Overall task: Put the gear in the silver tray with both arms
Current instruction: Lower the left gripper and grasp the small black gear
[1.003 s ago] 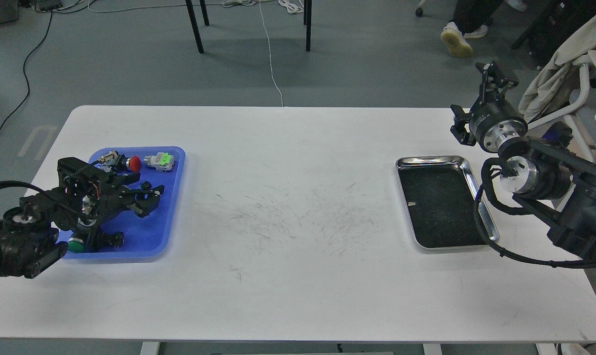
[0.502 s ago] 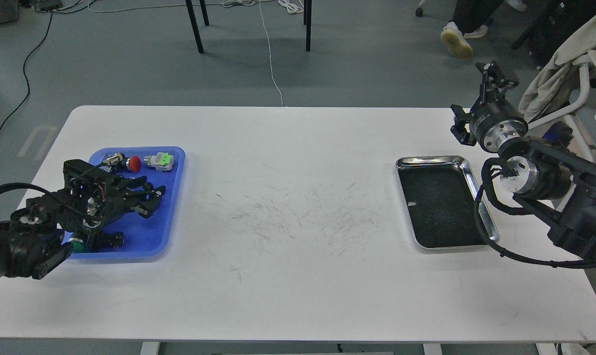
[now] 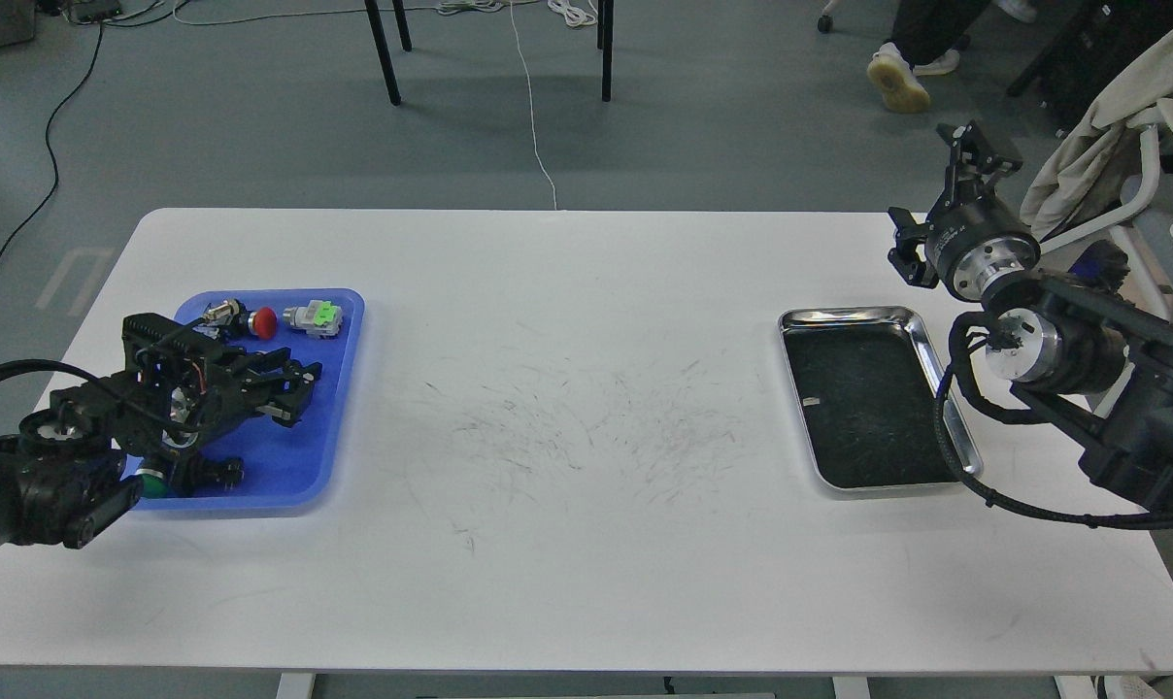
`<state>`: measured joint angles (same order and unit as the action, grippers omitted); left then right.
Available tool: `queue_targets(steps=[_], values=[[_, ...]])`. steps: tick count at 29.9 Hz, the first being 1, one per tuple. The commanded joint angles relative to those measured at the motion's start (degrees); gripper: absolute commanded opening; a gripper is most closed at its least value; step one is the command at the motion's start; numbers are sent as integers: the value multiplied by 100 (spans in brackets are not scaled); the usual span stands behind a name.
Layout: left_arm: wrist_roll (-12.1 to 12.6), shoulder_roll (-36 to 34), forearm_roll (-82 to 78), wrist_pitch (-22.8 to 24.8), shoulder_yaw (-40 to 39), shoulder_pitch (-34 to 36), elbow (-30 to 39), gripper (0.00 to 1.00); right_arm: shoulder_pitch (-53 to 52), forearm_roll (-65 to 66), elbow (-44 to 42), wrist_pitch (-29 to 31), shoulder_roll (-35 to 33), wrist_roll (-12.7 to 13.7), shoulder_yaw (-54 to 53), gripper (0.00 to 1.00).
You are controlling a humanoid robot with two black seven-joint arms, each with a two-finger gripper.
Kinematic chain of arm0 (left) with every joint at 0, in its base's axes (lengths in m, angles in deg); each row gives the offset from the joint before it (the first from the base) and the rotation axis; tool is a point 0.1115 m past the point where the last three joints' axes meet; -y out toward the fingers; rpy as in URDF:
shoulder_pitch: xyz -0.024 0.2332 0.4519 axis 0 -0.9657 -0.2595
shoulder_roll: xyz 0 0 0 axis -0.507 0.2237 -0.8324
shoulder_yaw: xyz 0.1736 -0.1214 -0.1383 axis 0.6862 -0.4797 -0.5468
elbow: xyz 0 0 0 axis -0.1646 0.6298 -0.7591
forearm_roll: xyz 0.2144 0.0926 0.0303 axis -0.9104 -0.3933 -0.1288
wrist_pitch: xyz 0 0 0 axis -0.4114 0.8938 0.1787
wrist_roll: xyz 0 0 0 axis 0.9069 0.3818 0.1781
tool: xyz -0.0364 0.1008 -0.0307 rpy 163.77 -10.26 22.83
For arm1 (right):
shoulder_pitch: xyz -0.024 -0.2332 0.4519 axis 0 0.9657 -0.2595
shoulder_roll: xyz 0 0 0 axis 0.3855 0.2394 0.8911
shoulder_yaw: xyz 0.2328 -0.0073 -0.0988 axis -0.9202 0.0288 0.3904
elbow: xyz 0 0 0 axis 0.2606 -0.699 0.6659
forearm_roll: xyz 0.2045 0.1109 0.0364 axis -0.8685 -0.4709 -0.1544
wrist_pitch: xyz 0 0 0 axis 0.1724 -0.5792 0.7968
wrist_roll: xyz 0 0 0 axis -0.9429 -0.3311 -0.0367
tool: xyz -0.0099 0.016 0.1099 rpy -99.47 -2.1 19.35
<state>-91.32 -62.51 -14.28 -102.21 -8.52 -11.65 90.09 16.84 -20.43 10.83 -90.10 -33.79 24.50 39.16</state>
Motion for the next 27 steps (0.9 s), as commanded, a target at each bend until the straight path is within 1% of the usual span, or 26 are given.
queue_targets(steps=[1,7,8,9,10,13,22,24,27], values=[[1,-5,16,35,-8,1,17,35,12,0,-1,0,5,0,0,99],[1,-110,253,44,-8,10,70,29,12,9,-27,9,13,0,0,99],[1,-127,271,44,0,10,79,26,12,9,-27,9,22,0,0,99],[1,-128,271,52,35,10,61,19,12,9,-27,9,22,0,0,99],[1,-136,289,79,18,10,18,16,12,9,-27,9,31,0,0,99],[1,-189,412,245,0,19,-44,16,12,9,-27,9,22,0,0,99],[1,-224,430,263,-8,19,-53,14,12,18,-27,9,31,0,0,99],[1,-250,438,263,-26,19,-44,12,12,18,-27,9,31,0,0,99],[1,-277,543,298,-87,45,-44,12,21,18,-36,9,22,0,0,99]])
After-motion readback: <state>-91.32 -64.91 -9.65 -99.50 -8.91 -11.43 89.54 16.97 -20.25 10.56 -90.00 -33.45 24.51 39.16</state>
